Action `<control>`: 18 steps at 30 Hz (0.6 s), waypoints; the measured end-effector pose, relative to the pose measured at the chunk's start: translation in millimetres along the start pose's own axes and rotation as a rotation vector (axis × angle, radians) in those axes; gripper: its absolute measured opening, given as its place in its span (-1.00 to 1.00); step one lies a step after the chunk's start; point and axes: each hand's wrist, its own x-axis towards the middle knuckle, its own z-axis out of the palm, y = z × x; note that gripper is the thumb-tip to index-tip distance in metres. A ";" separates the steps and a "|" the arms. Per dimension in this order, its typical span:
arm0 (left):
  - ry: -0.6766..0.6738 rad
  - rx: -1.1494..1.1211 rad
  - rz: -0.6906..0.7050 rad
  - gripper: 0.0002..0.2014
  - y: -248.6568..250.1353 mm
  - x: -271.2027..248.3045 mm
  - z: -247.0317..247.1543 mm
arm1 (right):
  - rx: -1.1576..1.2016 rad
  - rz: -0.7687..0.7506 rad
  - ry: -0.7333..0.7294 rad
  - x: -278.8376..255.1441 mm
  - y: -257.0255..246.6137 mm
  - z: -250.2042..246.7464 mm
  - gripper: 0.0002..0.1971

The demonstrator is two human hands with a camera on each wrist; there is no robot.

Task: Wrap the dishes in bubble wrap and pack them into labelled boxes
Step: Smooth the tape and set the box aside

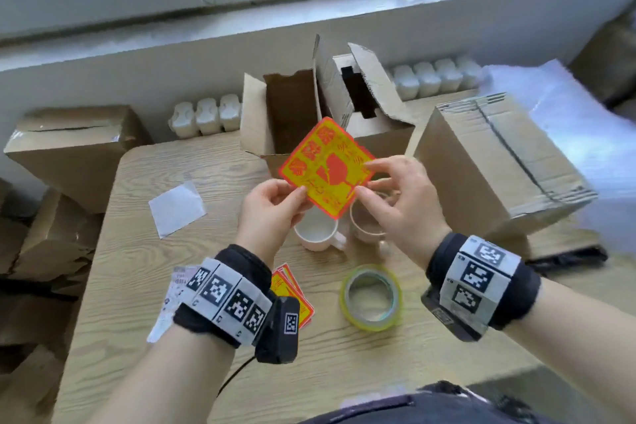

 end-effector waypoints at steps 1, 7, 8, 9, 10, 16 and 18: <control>-0.033 0.018 0.016 -0.88 2.4 -1.3 9.7 | -0.003 0.086 0.025 3.7 4.2 -14.2 -0.56; -0.191 0.054 0.002 -0.91 9.3 -8.5 72.8 | -0.024 0.292 0.112 18.1 34.3 -81.2 -0.92; -0.190 0.066 -0.015 -0.92 7.4 -7.3 82.5 | -0.022 0.291 0.108 17.9 38.7 -89.1 -0.89; -0.187 0.079 -0.036 -0.92 4.9 -5.9 91.6 | -0.050 0.286 0.105 17.8 42.3 -97.3 -0.91; -0.180 0.087 -0.060 -0.93 1.6 -4.2 100.3 | -0.137 0.263 0.106 19.0 46.7 -104.7 -0.96; -0.130 0.046 -0.156 -0.92 -13.1 -2.3 138.2 | -0.891 0.542 -0.175 37.2 81.5 -143.2 0.18; -0.114 0.048 -0.170 -0.95 -15.4 -4.0 145.1 | -0.911 0.617 -0.280 39.7 91.8 -148.7 0.27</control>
